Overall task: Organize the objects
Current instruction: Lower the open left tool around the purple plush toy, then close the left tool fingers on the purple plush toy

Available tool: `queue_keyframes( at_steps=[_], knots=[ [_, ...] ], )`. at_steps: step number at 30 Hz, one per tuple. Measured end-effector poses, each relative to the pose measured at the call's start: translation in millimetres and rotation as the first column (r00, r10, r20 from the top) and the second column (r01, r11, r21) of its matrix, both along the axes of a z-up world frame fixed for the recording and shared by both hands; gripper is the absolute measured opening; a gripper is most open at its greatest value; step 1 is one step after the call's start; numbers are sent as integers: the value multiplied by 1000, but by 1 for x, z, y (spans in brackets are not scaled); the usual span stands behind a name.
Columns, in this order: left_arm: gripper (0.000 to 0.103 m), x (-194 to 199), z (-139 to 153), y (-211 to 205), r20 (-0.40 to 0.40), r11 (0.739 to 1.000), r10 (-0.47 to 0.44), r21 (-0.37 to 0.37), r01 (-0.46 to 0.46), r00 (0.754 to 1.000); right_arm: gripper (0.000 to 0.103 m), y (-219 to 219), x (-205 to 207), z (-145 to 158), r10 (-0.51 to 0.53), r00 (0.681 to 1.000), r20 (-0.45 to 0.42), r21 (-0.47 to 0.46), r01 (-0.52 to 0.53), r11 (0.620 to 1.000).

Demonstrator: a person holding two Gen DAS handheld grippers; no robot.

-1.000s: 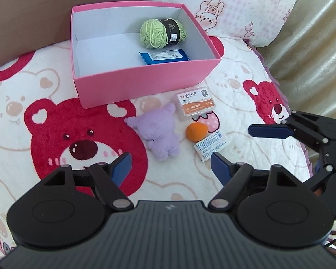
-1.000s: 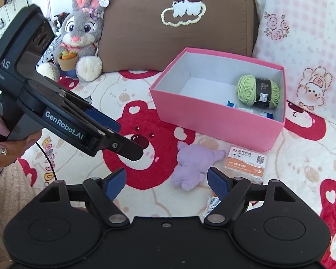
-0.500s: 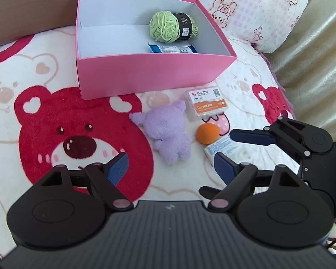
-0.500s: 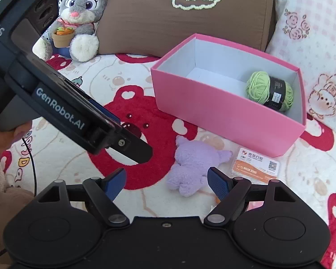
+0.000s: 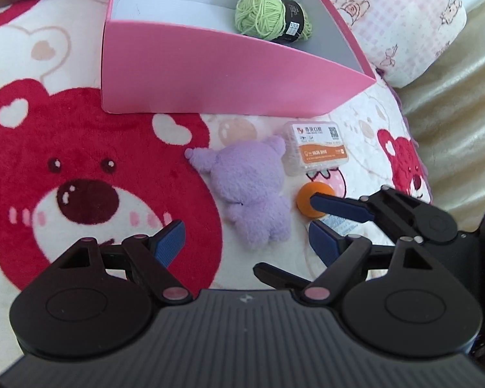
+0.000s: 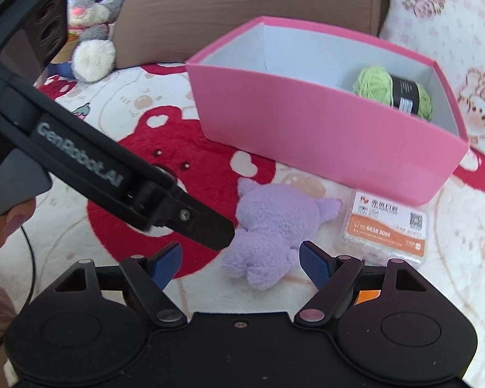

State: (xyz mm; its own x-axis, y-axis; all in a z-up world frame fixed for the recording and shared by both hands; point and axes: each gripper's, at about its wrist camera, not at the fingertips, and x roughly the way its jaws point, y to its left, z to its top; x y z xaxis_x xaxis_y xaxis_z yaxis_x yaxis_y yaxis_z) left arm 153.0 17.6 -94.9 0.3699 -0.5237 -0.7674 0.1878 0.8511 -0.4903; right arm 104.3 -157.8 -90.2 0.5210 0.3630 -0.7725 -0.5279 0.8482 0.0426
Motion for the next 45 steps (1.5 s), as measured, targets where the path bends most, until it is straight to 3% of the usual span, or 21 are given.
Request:
queue_keyframes(
  at_steps=[12,14,15,17,21,25,34,42,45],
  knots=[
    [75,9,-32,-11,17,999,19,-42,-19,1000,83,2,23,-30,-52,998,-27,10,52,999],
    [68,10,-36,-16,22,1000,16,-26,-16,1000,83,3,26,-34,-63,998,-29,4,63,998],
    [59,11,-38,-19,17,1000,12,-3,-12,1000,83,3,28,-36,-70,997,-31,2,70,998],
    [60,12,-41,-23,23,1000,7,12,-7,1000,83,3,32,-40,-80,996,-32,1,80,997],
    [51,14,-42,-24,42,1000,2,-24,-1,999,83,6,37,-45,-87,996,-15,-8,86,996],
    [46,14,-41,-25,55,999,-12,-35,14,998,75,7,36,-45,-69,998,15,-26,69,997],
    [45,9,-37,-23,-5,999,-41,-30,40,999,65,9,26,-42,29,998,55,-75,-25,997],
    [46,-1,-37,-20,-72,998,-69,-14,68,995,65,14,12,-40,140,988,64,-106,-132,986],
    [48,1,-35,-11,-94,996,-85,-41,82,992,65,13,12,-38,182,982,50,-105,-176,979]
  ],
)
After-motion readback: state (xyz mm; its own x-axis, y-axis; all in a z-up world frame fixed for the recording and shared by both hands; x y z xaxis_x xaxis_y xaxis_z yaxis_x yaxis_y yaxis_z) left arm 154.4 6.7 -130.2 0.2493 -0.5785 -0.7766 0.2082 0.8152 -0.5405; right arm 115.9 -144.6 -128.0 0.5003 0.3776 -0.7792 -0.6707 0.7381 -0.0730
